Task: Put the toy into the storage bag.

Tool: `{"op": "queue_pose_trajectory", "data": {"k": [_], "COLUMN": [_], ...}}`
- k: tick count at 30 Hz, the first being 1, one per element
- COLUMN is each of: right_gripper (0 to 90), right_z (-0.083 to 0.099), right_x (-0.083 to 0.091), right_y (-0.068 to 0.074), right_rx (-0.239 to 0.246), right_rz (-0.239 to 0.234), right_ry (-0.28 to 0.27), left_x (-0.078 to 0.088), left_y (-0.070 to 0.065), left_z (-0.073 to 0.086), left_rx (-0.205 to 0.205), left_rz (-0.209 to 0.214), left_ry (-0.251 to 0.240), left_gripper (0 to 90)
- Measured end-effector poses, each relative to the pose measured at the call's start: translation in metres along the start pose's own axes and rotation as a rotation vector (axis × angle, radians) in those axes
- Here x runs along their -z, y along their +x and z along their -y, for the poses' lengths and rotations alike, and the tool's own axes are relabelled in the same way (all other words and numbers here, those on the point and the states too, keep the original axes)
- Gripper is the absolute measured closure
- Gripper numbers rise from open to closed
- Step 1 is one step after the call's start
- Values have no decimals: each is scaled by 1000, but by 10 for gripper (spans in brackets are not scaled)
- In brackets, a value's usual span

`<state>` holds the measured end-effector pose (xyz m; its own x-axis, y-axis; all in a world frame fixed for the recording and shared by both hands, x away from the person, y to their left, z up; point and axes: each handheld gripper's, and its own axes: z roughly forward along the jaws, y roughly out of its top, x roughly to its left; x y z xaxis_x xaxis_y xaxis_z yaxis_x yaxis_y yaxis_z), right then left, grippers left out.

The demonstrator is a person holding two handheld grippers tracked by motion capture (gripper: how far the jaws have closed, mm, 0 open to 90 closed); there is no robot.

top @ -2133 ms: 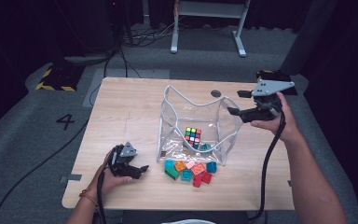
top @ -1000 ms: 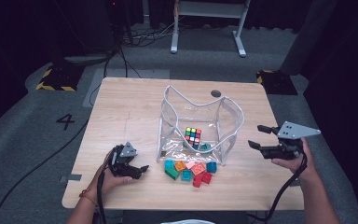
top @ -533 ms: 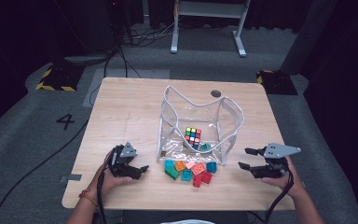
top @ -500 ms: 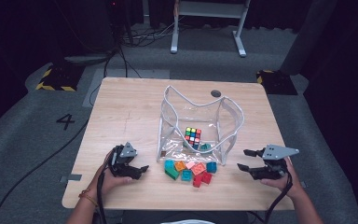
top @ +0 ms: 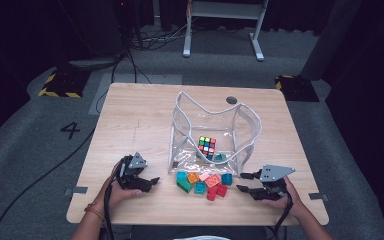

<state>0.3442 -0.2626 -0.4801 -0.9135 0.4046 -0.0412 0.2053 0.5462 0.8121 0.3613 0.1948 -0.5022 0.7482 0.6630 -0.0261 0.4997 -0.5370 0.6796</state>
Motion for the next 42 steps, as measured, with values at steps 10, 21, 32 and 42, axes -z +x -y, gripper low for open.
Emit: {"op": "queue_pose_trajectory", "data": {"k": [10, 21, 32, 42], "right_gripper": [463, 473, 588, 596], "right_z": [-6, -11, -11, -8], "right_x": [-27, -40, -40, -33], "right_y": [-6, -10, -5, -6], "right_rx": [1, -5, 16, 25], "right_rz": [-17, -19, -51, -70], "right_ry": [14, 25, 33, 26], "left_x": [0, 0, 0, 0], "left_y": [0, 0, 0, 0], "left_z": [0, 0, 0, 0], "left_rx": [0, -1, -1, -1], "left_rz": [-2, -1, -1, -1], "left_ry": [-1, 0, 0, -1], "left_gripper": [157, 158, 157, 157]}}
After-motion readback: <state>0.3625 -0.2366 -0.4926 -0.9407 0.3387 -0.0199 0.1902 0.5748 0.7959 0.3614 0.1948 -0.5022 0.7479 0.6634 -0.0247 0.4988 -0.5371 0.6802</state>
